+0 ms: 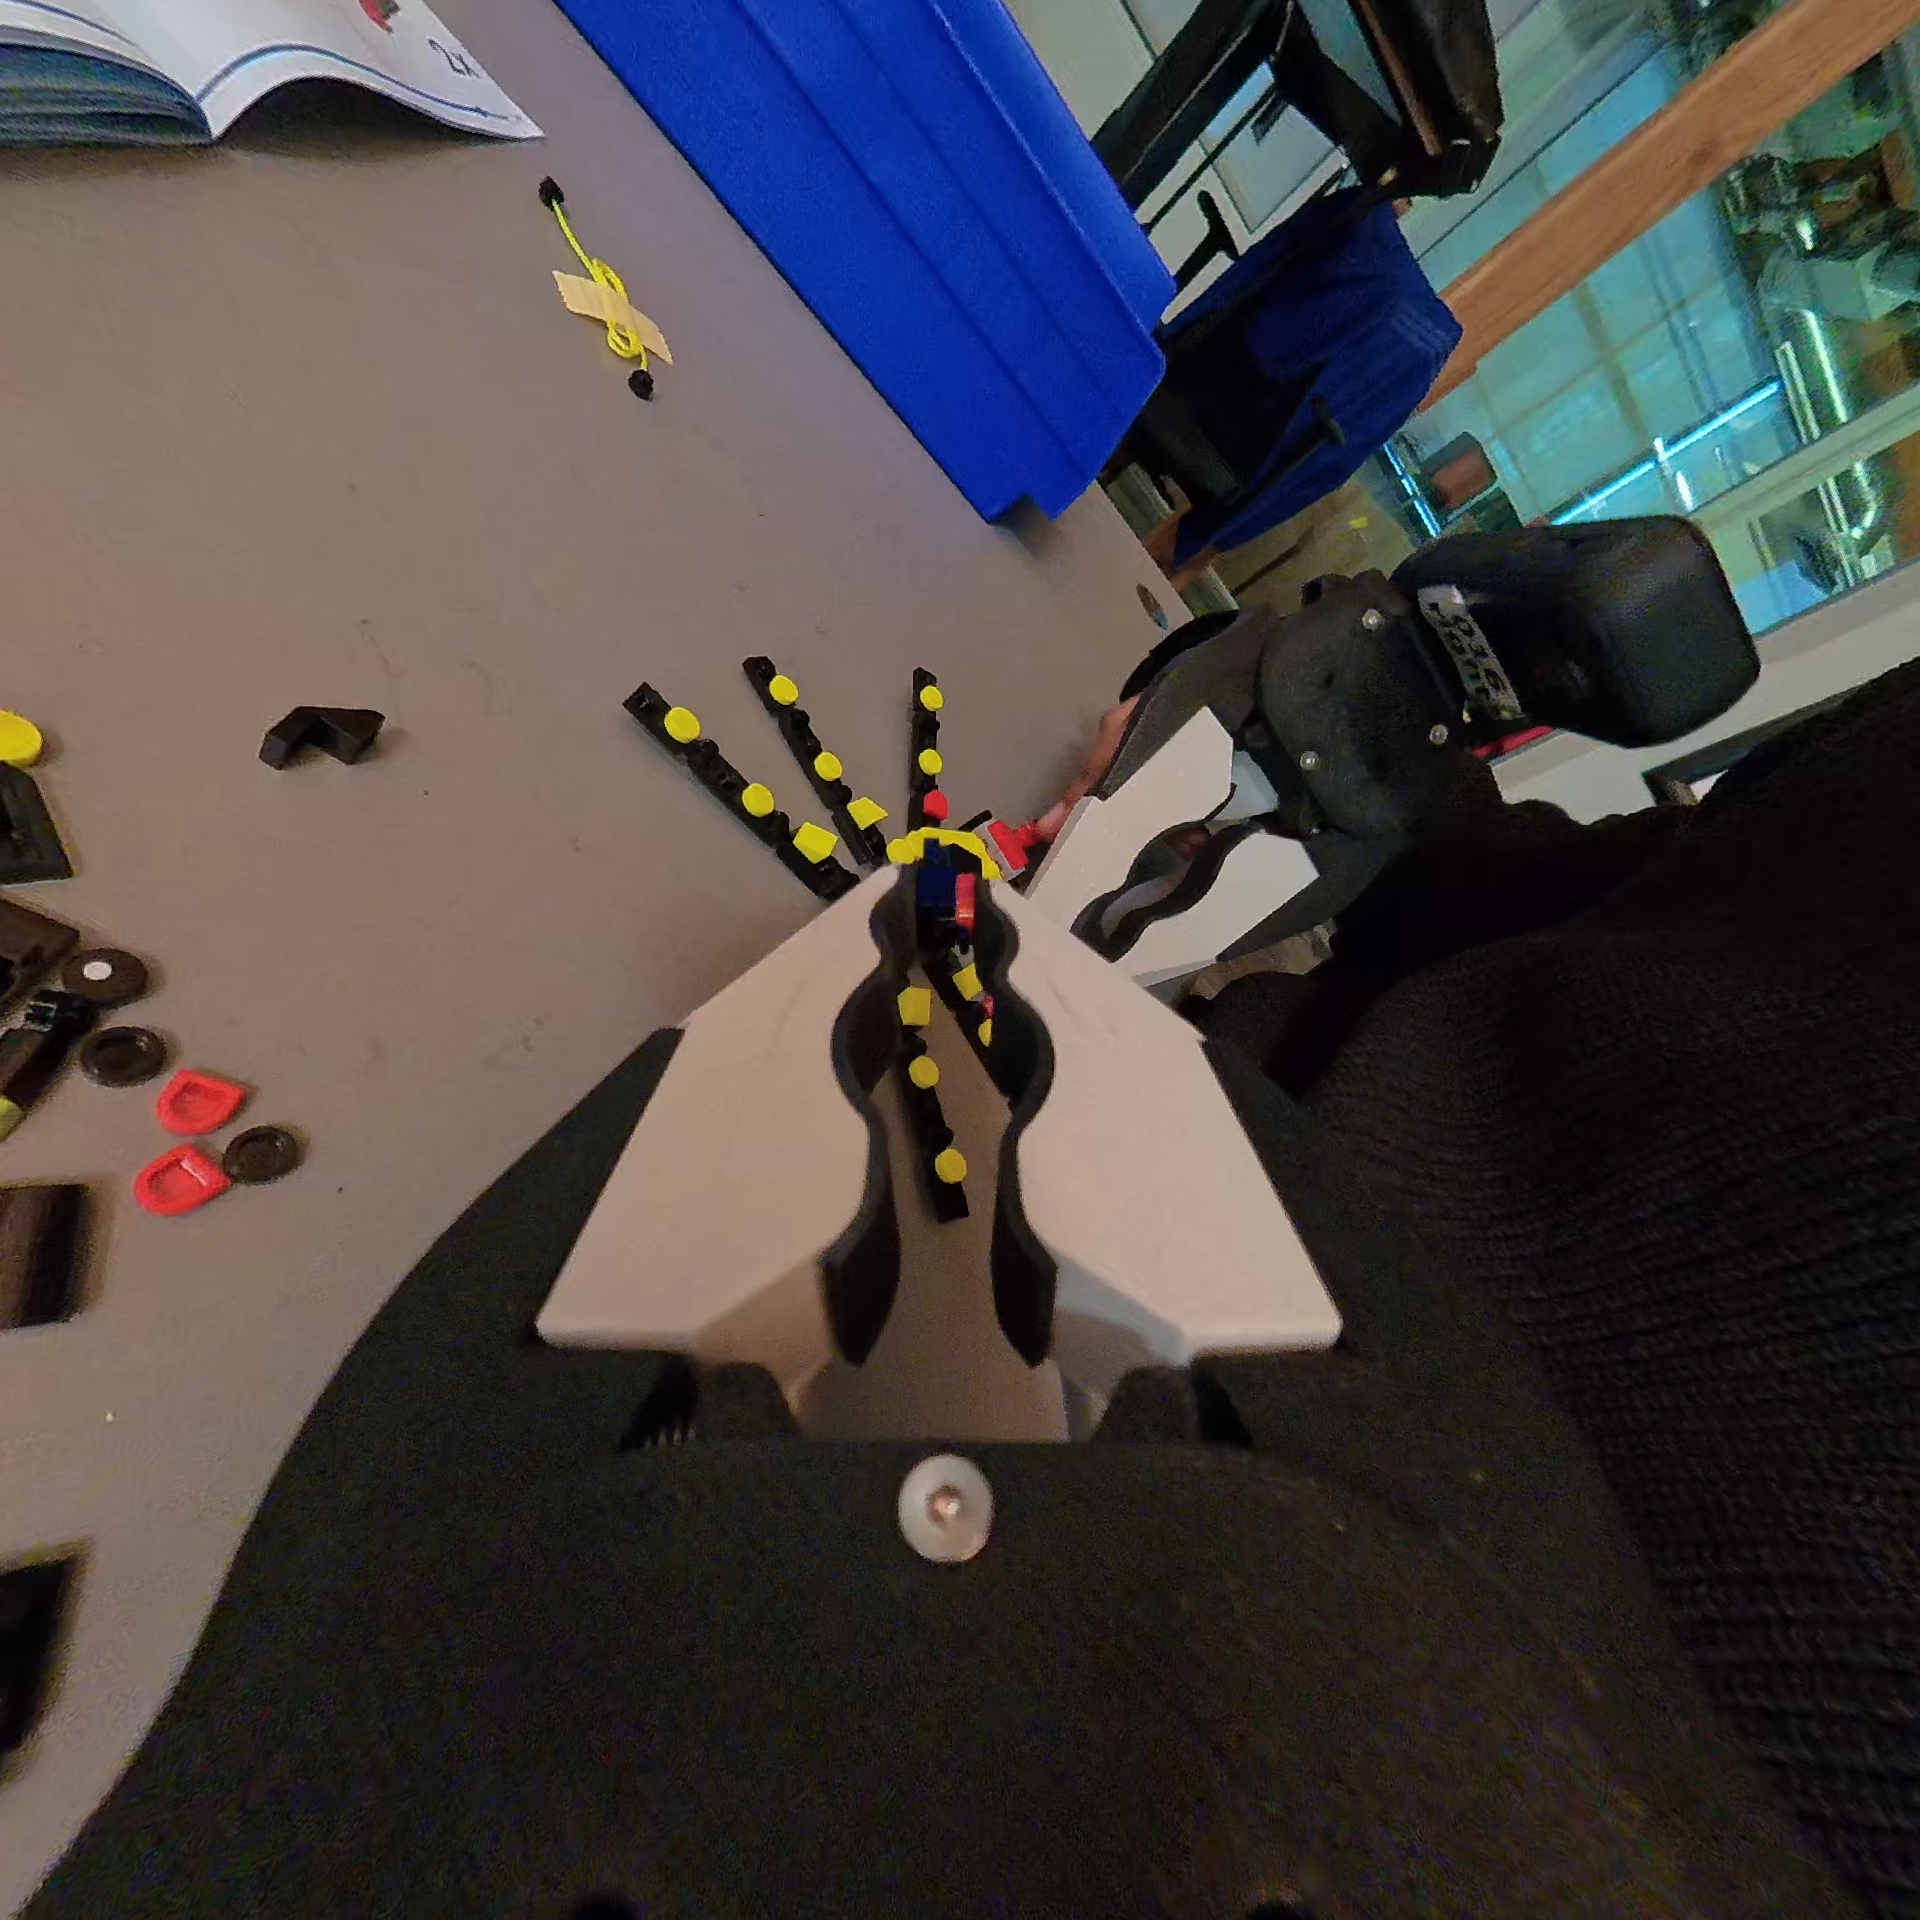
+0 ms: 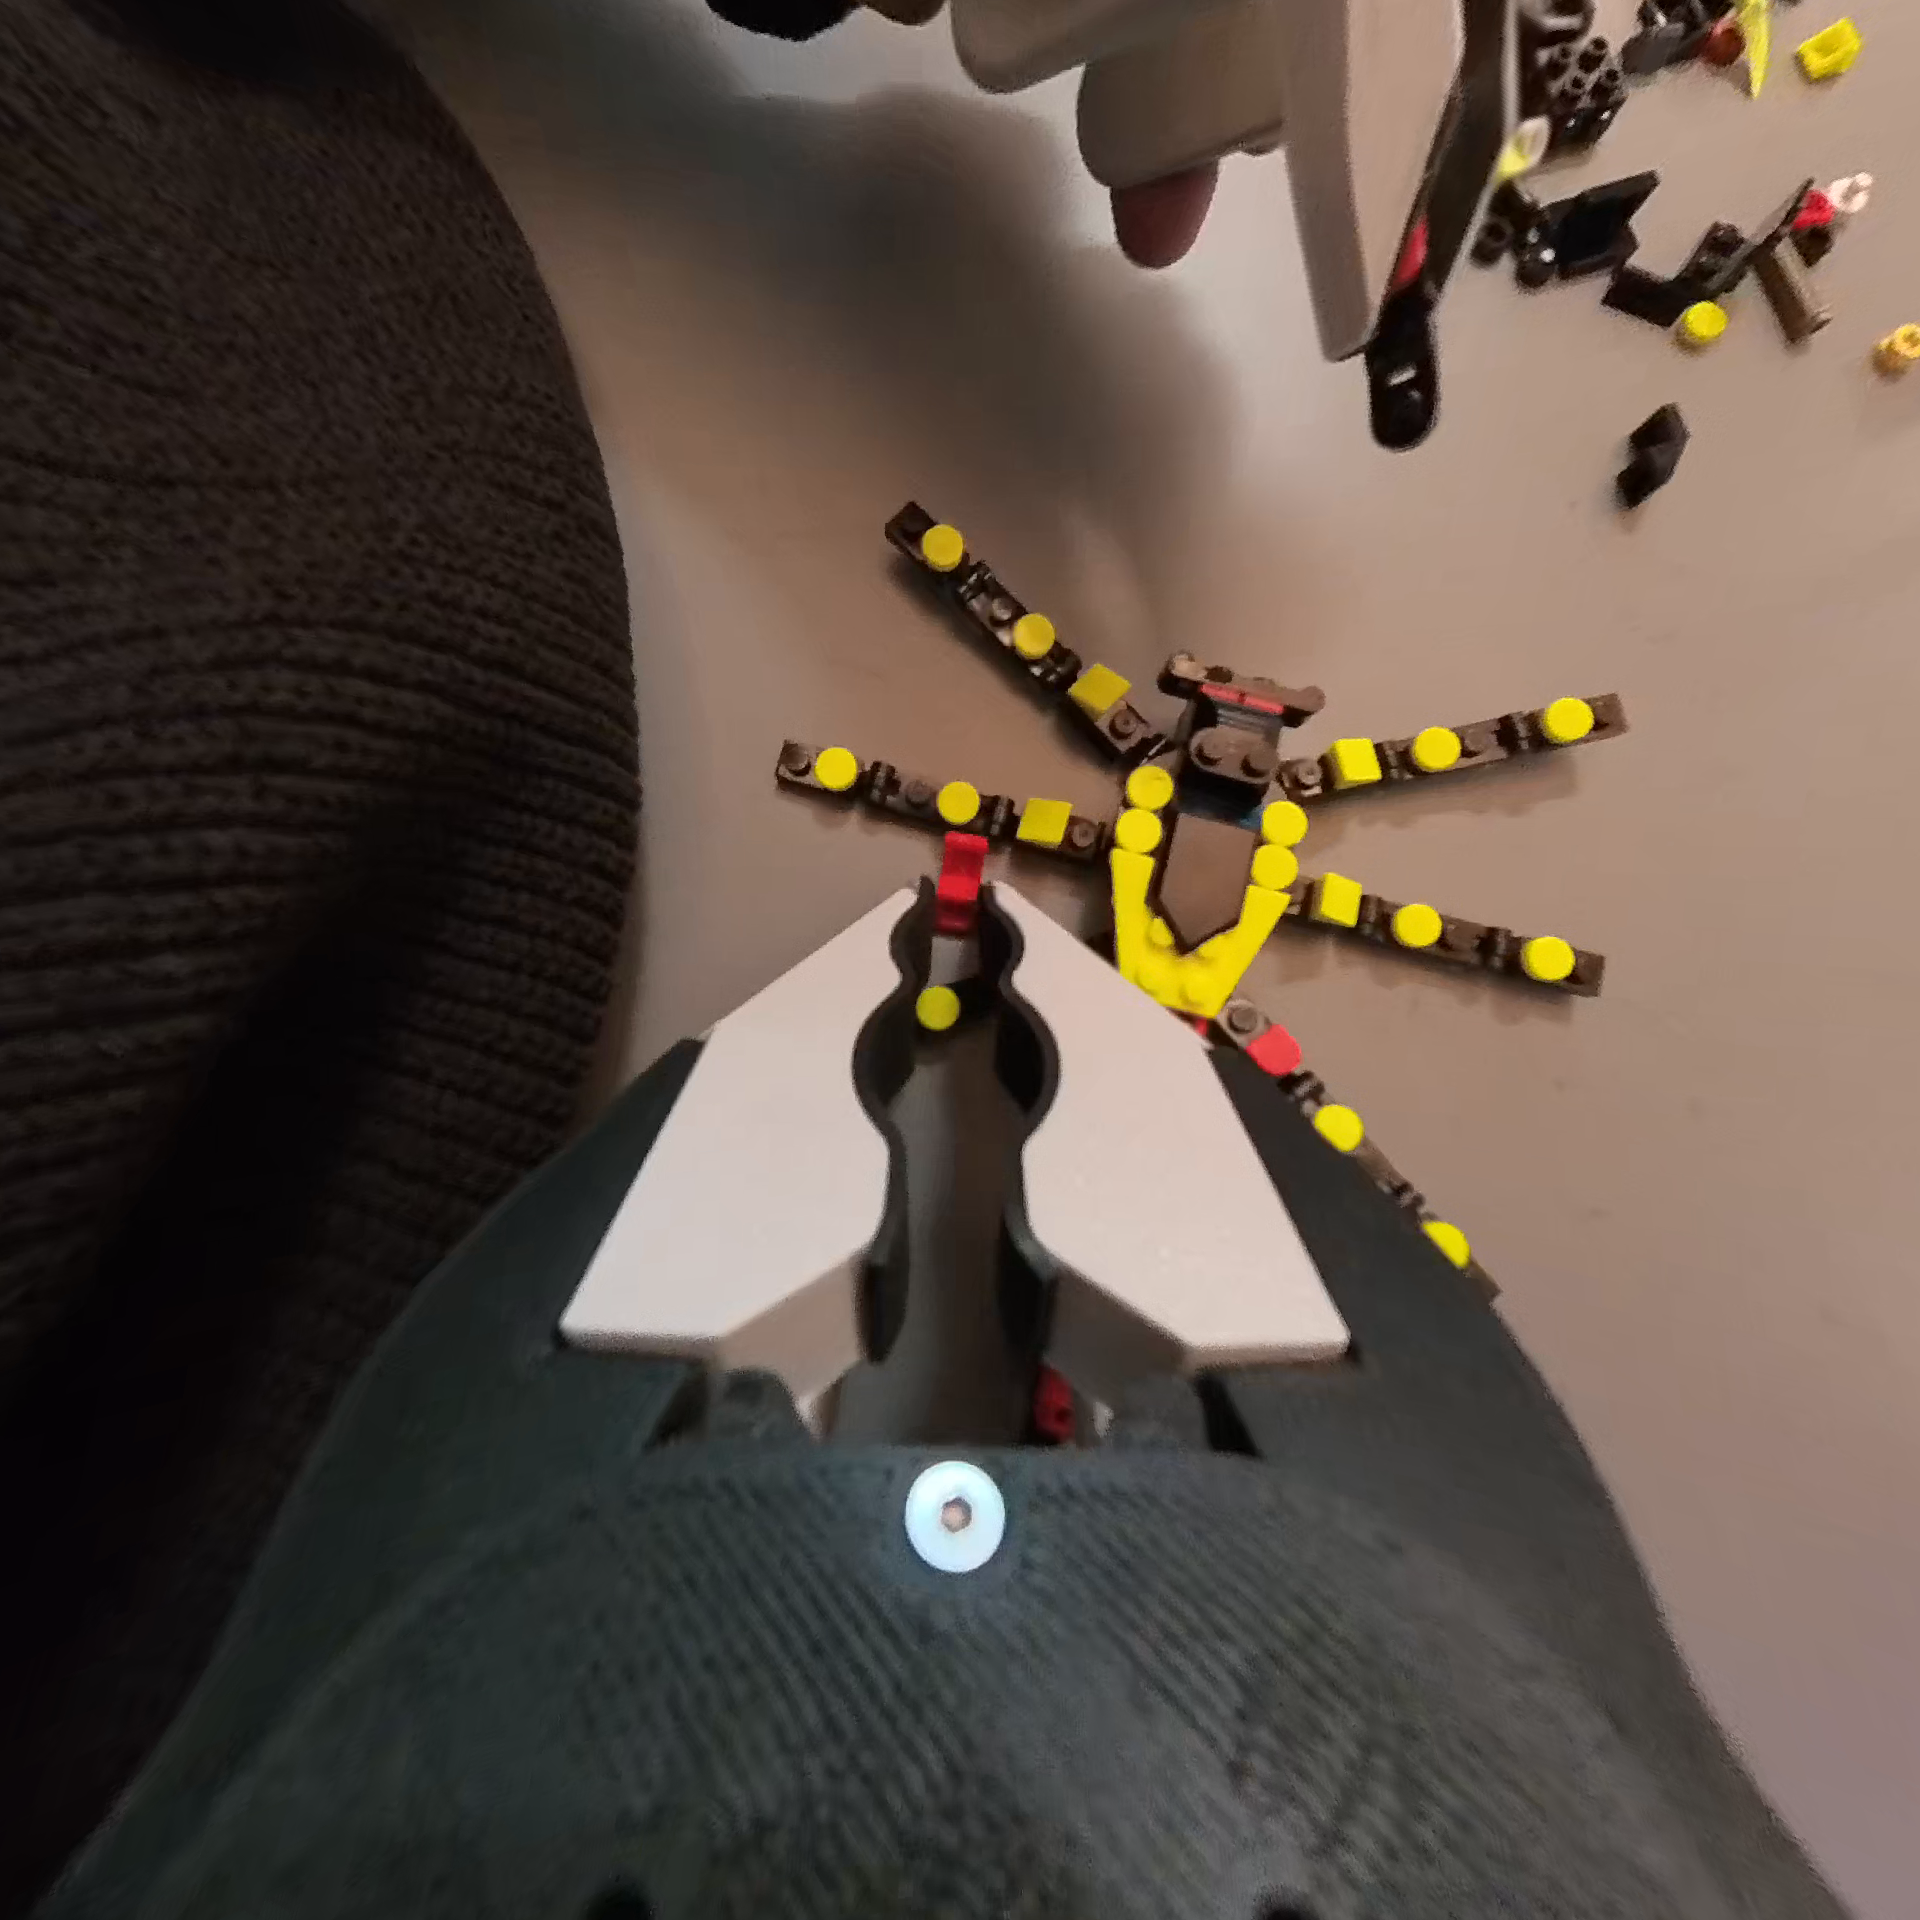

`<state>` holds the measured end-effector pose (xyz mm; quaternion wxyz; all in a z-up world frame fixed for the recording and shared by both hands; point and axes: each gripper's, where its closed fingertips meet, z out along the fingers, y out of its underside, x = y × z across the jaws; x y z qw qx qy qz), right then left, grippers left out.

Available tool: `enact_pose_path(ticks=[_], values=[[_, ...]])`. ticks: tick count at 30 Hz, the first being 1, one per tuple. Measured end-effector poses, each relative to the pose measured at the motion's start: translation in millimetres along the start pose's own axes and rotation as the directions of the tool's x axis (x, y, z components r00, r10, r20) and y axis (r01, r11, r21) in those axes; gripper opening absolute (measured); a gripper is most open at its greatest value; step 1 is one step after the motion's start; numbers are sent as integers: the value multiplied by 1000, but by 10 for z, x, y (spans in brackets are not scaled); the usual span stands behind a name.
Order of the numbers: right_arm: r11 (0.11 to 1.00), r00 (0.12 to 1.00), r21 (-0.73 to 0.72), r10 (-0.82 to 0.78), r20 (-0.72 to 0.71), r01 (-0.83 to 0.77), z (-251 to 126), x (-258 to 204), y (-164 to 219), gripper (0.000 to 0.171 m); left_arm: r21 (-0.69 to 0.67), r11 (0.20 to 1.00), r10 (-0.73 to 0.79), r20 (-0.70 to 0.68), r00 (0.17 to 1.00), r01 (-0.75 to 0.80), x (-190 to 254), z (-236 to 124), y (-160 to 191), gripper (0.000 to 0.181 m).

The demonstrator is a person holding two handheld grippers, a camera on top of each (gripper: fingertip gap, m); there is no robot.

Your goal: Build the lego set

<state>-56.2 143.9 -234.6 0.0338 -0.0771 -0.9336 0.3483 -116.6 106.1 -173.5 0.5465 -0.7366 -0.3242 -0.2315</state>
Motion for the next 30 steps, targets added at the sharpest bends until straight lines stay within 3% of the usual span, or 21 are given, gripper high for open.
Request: enact_pose_path(ticks=[6,10,13,17,23,30], values=[[962,983,210,161,85,-176,-234,61,-260,6,-14,1000,25,-76,997,-26,141,26,26,8],[839,899,359,301,318,-408,-476,31,-503,6,-27,994,96,-204,974,-104,420,77,78,7],[748,806,390,318,500,-537,-663,-49,-646,6,-67,982,155,-253,955,-178,534,109,185,7],[673,599,261,333,728,-692,-762,-266,-724,6,-45,971,205,-346,916,-235,725,106,223,7],[537,272,43,355,895,-843,-859,-339,-774,6,11,956,266,-453,851,-293,965,51,238,8],[541,71,-158,378,923,-826,-816,-564,-714,6,-17,940,277,-545,791,-341,1134,15,371,8]])
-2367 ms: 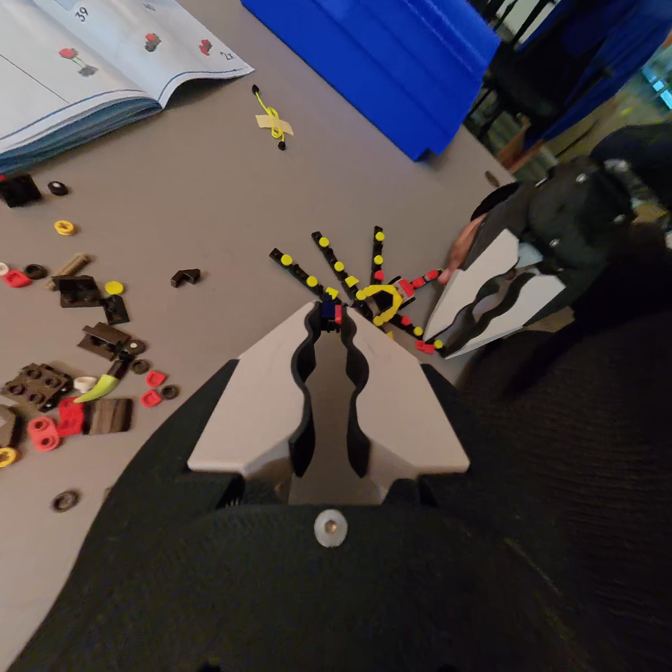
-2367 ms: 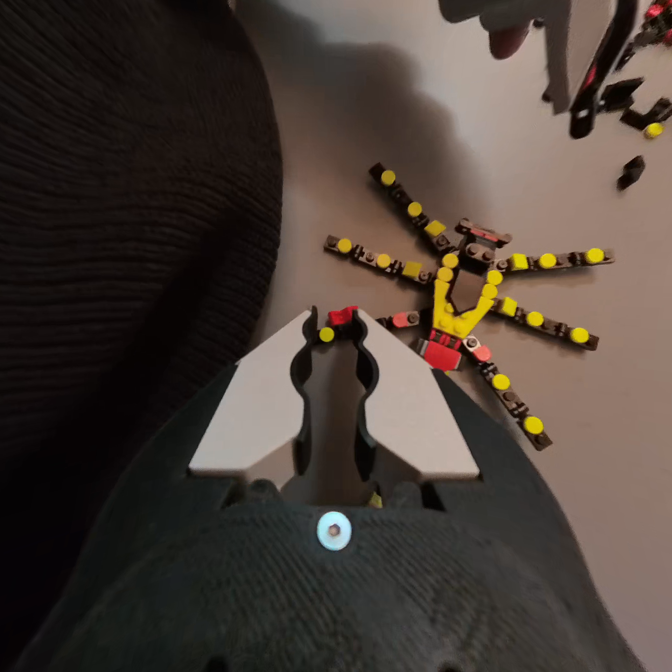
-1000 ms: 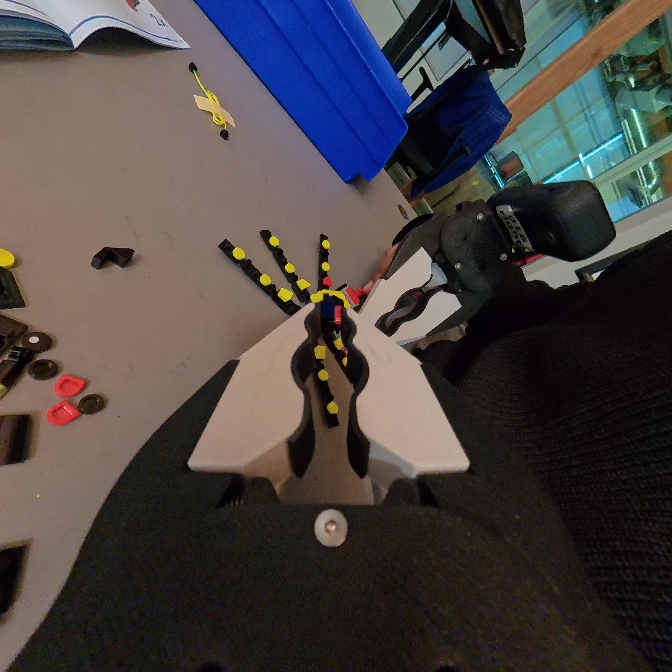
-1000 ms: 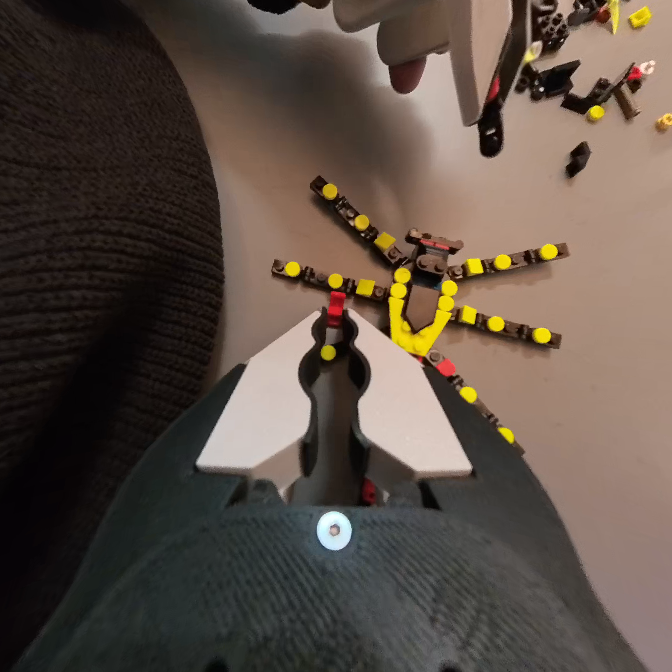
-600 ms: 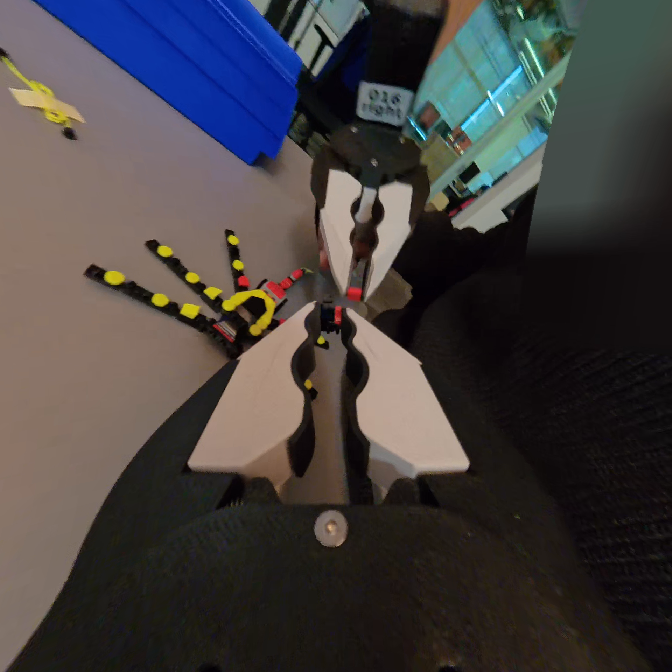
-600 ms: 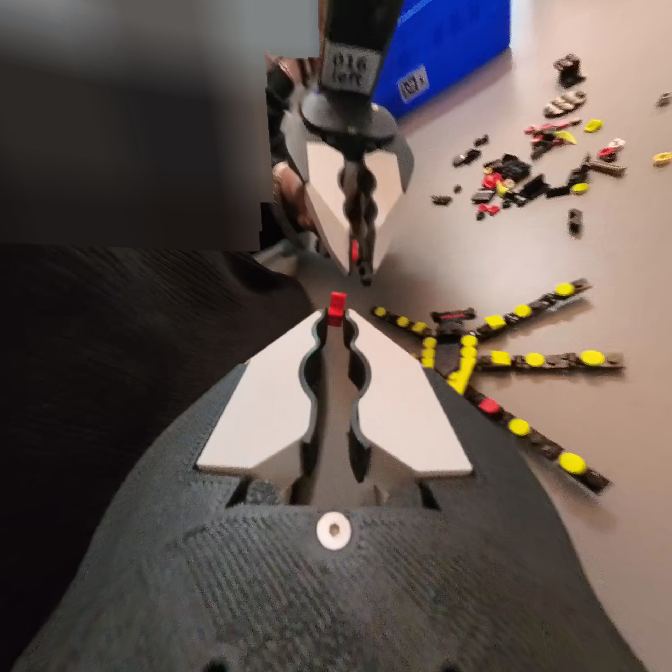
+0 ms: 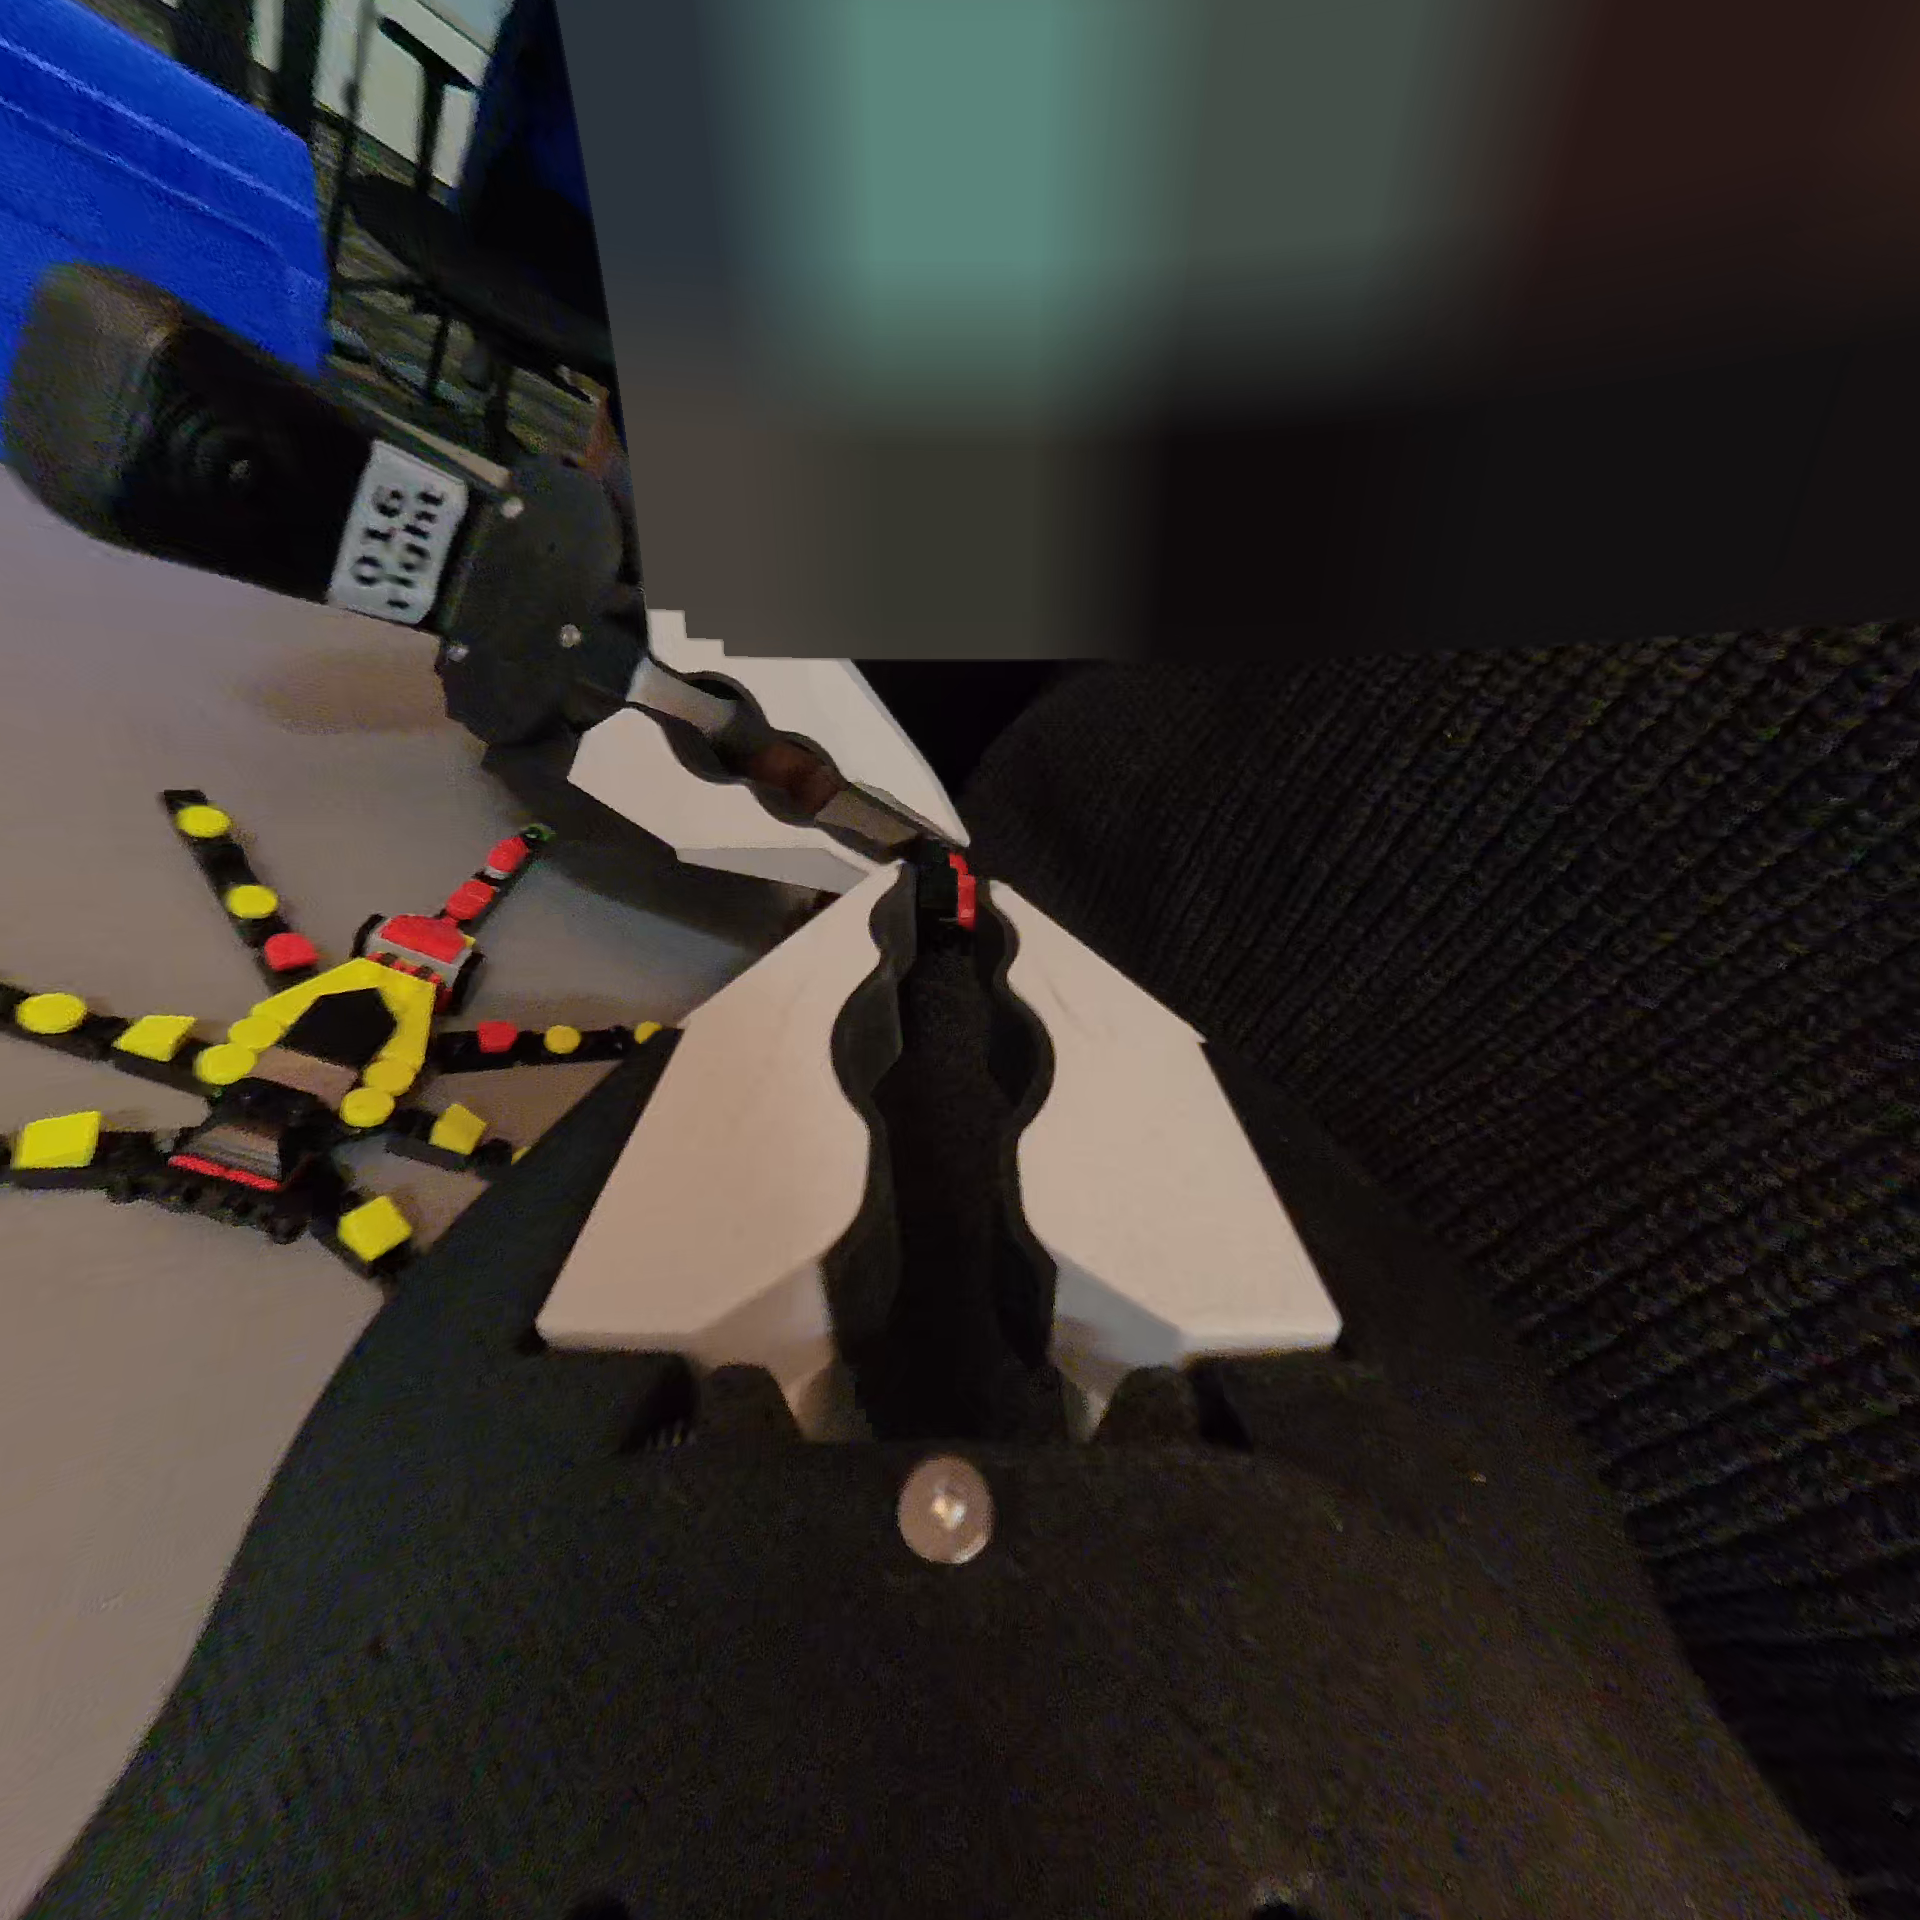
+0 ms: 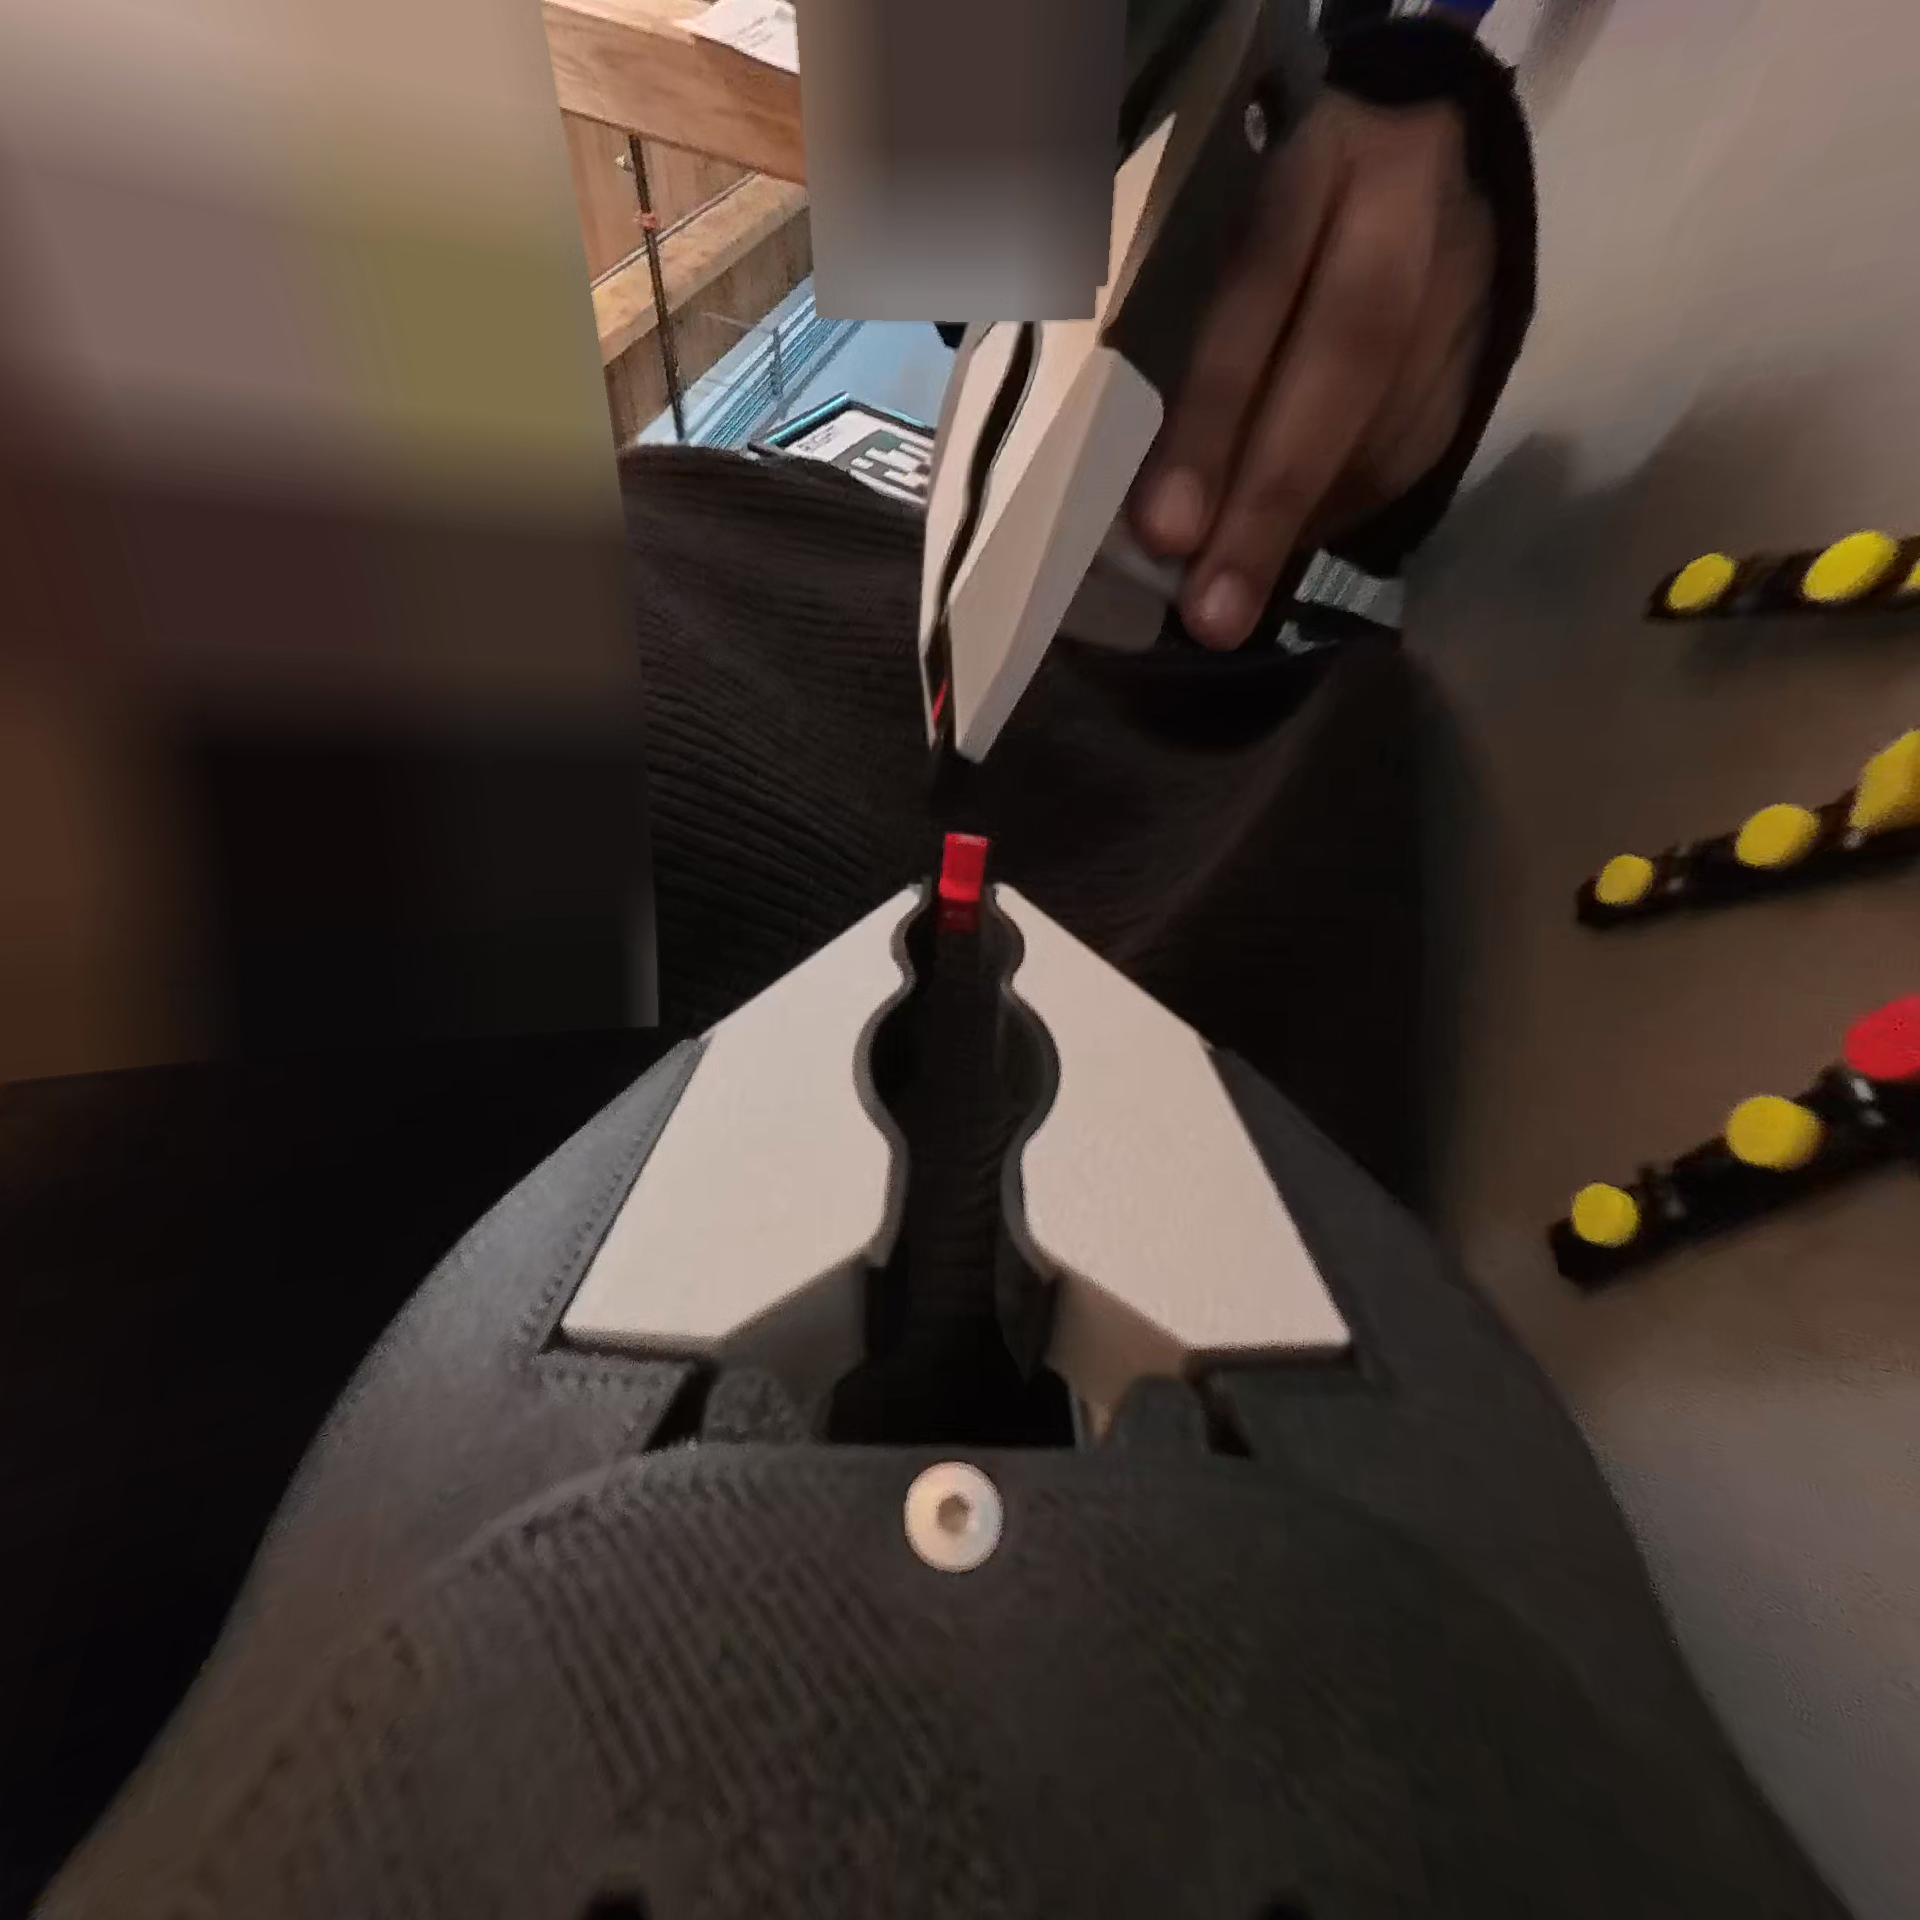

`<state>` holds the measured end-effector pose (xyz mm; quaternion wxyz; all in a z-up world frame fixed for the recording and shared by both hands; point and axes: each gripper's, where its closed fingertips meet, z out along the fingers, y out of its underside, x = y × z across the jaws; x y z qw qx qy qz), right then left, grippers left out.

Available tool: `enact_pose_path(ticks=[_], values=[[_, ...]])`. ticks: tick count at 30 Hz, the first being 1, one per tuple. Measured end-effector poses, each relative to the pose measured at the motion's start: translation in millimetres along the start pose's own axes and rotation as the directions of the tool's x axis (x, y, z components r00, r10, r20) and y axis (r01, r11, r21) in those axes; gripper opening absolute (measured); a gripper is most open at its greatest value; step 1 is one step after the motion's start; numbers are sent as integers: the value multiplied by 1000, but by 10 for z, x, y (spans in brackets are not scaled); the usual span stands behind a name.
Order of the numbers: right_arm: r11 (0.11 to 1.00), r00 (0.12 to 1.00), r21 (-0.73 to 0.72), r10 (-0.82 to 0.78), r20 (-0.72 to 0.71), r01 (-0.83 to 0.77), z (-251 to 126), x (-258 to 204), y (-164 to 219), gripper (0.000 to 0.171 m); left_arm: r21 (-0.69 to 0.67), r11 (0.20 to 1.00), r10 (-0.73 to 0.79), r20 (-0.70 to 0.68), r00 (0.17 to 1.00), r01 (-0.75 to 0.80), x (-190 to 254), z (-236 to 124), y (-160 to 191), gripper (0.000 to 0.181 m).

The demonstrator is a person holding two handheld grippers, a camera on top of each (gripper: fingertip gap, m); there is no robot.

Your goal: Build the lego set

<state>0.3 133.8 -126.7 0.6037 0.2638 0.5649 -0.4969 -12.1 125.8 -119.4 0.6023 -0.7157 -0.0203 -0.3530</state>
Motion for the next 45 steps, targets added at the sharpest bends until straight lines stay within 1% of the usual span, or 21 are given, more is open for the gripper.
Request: enact_pose_path(ticks=[4,8,12,16,20,26,31,36,41,45], values=[[998,1000,-59,21,10,-20,61,9,109,6,-52,998,15,-55,998,-18,94,61,111,8],[992,999,-123,37,29,-33,156,-1,220,6,-73,994,76,-55,996,-80,115,118,190,9],[993,998,-106,49,39,-45,154,-2,191,6,-96,989,105,-79,991,-113,157,149,253,9],[995,998,-87,56,29,-53,129,18,164,6,-57,990,122,-90,988,-127,182,129,195,9],[995,998,-78,59,31,-56,126,17,151,6,-57,989,131,-80,988,-136,171,129,190,8],[997,996,-34,67,61,-65,95,-19,75,6,-67,985,159,-31,987,-161,89,123,192,9],[997,995,1,75,67,-76,69,-13,18,6,-43,980,195,-2,981,-195,71,105,137,9],[996,994,25,85,64,-87,42,4,-14,6,-59,968,246,34,969,-244,37,94,140,9],[992,992,68,100,74,-105,2,15,-76,5,-106,940,334,103,937,-323,-19,76,141,8],[985,991,120,112,77,-121,-51,37,-153,5,-144,912,406,178,897,-384,-88,54,108,8]])
